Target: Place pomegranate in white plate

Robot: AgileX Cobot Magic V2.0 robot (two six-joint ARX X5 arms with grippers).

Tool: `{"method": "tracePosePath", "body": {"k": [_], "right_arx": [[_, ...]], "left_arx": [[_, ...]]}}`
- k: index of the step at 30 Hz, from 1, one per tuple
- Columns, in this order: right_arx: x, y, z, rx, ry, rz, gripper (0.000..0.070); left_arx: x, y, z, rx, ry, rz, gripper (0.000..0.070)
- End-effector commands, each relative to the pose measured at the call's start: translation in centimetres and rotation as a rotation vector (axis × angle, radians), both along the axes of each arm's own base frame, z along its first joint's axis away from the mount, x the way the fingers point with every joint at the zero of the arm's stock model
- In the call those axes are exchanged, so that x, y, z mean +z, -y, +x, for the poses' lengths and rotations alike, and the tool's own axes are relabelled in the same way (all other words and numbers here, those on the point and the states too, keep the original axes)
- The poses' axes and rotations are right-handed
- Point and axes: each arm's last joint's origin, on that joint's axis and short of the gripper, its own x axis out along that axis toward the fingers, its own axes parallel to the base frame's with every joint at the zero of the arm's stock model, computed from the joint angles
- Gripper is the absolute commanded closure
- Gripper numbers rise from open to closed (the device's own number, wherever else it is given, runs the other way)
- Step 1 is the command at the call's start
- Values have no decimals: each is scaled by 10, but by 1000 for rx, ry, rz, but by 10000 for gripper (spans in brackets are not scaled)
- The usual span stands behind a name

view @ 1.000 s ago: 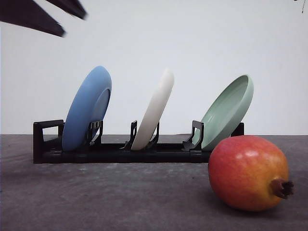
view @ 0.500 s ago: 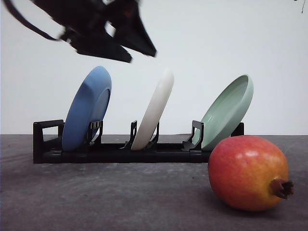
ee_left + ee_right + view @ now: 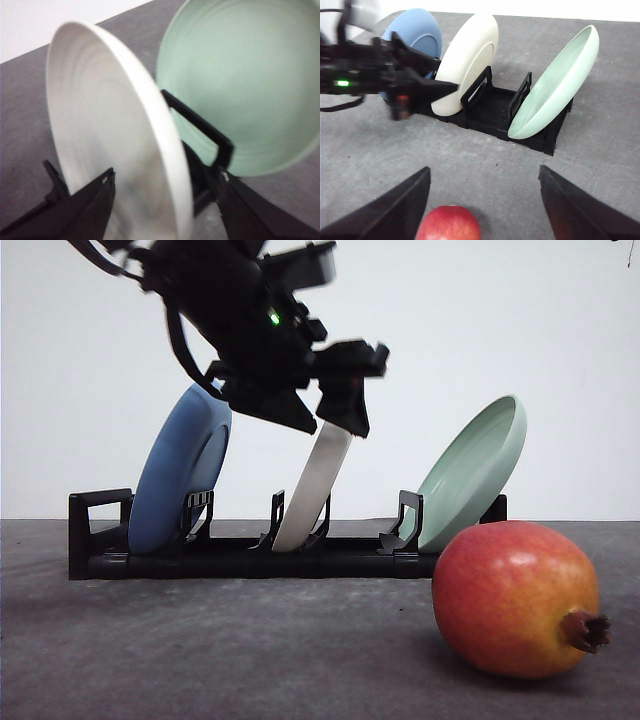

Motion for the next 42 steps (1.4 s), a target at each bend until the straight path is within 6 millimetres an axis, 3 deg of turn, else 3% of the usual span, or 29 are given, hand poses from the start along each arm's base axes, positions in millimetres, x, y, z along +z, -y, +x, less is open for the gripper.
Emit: {"method": "tracePosePath", "body": {"k": [1, 6, 11, 14, 18, 21, 31, 42], "right_arx": [[6, 0, 0, 0, 22, 7, 261], [6, 0, 0, 0, 22, 7, 261], [6, 0, 0, 0, 22, 7, 261], [6, 0, 0, 0, 22, 8, 261], [6, 0, 0, 0, 22, 8, 261], [6, 0, 0, 0, 22, 8, 261], [6, 0, 0, 0, 22, 8, 261], [6, 0, 0, 1, 22, 8, 261]], "left_arx": [[0, 9, 5, 0, 9, -1, 311], [-4, 12, 8, -1, 2, 5, 324], [-4, 14, 6, -7, 0, 6, 553], [-4, 15, 5, -11, 0, 7, 598], [-3, 17, 2, -15, -3, -3, 606], [-2, 17, 1, -10, -12, -22, 692], [3, 14, -2, -1, -32, -27, 694], [45, 1, -15, 8, 25, -136, 694]]}}
